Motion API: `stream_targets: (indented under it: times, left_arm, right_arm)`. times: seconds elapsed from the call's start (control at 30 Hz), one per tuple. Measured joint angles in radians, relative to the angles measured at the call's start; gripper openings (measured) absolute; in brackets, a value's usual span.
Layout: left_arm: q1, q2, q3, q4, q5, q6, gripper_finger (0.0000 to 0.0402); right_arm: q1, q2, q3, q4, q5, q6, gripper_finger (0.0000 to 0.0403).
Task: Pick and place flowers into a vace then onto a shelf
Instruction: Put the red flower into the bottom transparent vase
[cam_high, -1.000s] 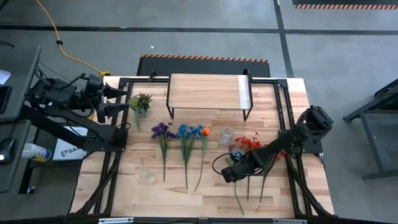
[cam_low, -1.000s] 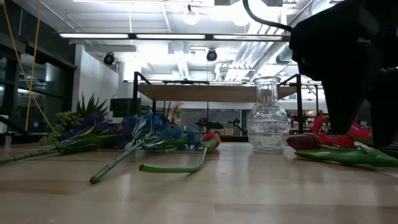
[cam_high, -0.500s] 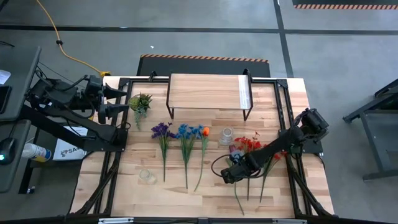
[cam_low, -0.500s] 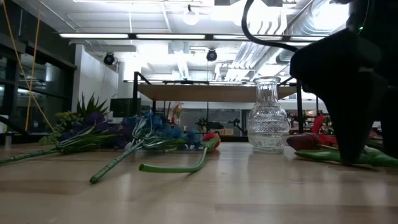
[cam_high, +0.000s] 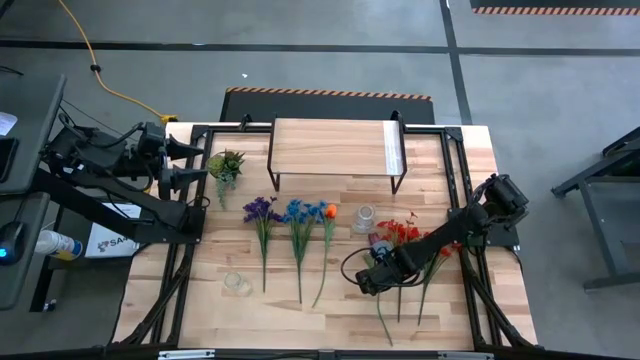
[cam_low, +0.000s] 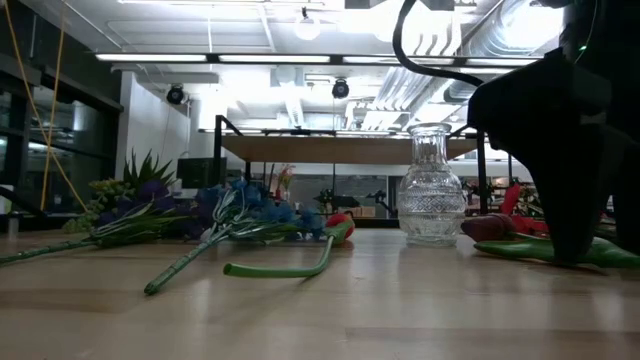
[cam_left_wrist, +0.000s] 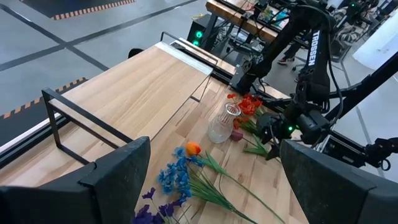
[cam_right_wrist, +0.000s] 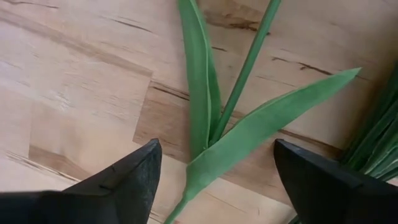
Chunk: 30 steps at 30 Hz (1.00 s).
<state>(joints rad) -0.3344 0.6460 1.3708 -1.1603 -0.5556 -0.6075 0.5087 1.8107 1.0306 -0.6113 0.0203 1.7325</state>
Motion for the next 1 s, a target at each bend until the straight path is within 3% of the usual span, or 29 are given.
stream_targets:
  times: [0.6, 1.0]
  left_arm:
    - [0.000, 0.000, 0.000, 0.002, 0.004, 0.000, 0.0390]
    - [0.000, 0.000, 0.000, 0.002, 0.007, -0.001, 0.0390]
  right_arm:
    - [0.000, 0.002, -0.001, 0.011, 0.000, 0.018, 0.0225]
    - [0.000, 0.003, -0.002, 0.042, -0.004, 0.032, 0.0128]
